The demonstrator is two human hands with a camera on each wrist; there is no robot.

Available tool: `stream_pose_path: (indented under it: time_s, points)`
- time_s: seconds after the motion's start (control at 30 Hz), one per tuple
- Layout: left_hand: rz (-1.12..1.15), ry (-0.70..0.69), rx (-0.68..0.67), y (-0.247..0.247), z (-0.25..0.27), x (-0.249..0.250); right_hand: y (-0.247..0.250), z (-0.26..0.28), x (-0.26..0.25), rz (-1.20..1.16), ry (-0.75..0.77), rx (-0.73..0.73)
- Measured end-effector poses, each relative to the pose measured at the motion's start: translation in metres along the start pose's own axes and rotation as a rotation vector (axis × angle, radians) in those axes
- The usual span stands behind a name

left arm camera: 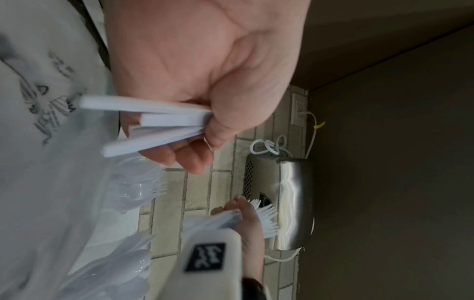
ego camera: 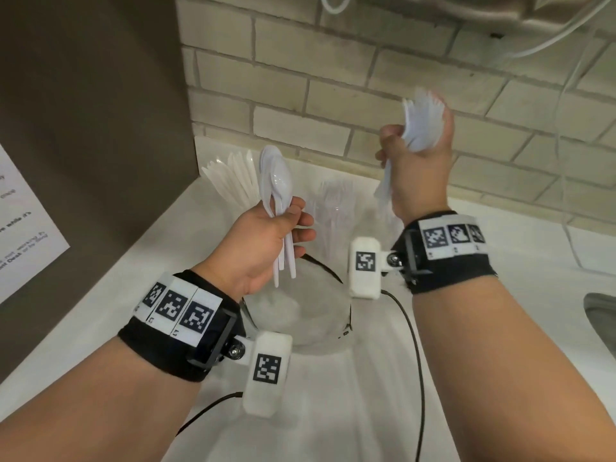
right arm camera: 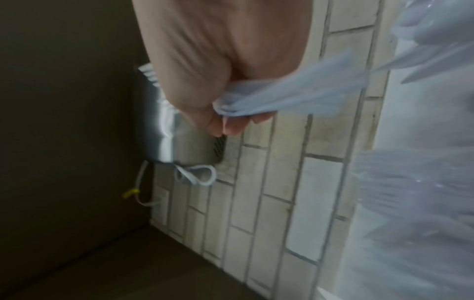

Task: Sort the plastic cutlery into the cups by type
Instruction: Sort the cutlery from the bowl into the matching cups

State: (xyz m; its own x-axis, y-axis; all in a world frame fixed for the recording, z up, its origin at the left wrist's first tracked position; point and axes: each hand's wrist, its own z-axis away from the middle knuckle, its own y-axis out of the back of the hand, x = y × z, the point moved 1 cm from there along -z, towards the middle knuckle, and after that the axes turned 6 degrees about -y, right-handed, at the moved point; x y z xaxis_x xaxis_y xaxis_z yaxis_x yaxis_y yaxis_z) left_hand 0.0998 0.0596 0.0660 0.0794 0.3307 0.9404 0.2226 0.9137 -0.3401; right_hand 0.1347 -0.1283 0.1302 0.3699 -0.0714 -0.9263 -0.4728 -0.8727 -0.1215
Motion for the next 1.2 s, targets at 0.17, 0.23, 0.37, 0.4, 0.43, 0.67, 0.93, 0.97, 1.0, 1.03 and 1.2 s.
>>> stream_pose_path:
  time_s: [0.17, 0.23, 0.37, 0.4, 0.43, 0.67, 0.93, 0.97, 1.0, 1.03, 1.2]
  points:
    - [-0.001, 0.008, 0.033, 0.003, 0.000, -0.002, -0.022, -0.017, 0.039, -0.059, -0.124, -0.049]
    - [0.011, 0.014, 0.058, 0.007, -0.001, -0.003, -0.028, -0.019, 0.051, -0.091, -0.148, -0.063]
    - [0.043, 0.026, 0.099, 0.015, -0.004, -0.004, -0.034, -0.023, 0.073, -0.180, -0.201, -0.083]
    - [0.045, 0.027, 0.103, 0.016, -0.005, -0.005, -0.034, -0.023, 0.081, -0.184, -0.224, -0.092]
    - [0.045, 0.028, 0.106, 0.016, -0.005, -0.005, -0.033, -0.022, 0.089, -0.186, -0.252, -0.101]
    - [0.043, 0.038, 0.126, 0.016, -0.006, -0.009, -0.024, -0.019, 0.111, -0.229, -0.367, -0.111]
    - [0.050, 0.043, 0.129, 0.015, -0.006, -0.008, -0.018, -0.017, 0.106, -0.254, -0.352, -0.123]
    - [0.054, 0.044, 0.128, 0.016, -0.006, -0.008, -0.017, -0.017, 0.104, -0.233, -0.334, -0.126]
    - [0.055, 0.046, 0.127, 0.016, -0.006, -0.008, -0.016, -0.016, 0.103, -0.191, -0.308, -0.127]
    - [0.055, 0.047, 0.124, 0.016, -0.006, -0.008, -0.015, -0.014, 0.103, -0.125, -0.272, -0.118]
    - [0.051, 0.052, 0.123, 0.014, -0.006, -0.010, -0.013, -0.006, 0.103, 0.302, -0.073, -0.204]
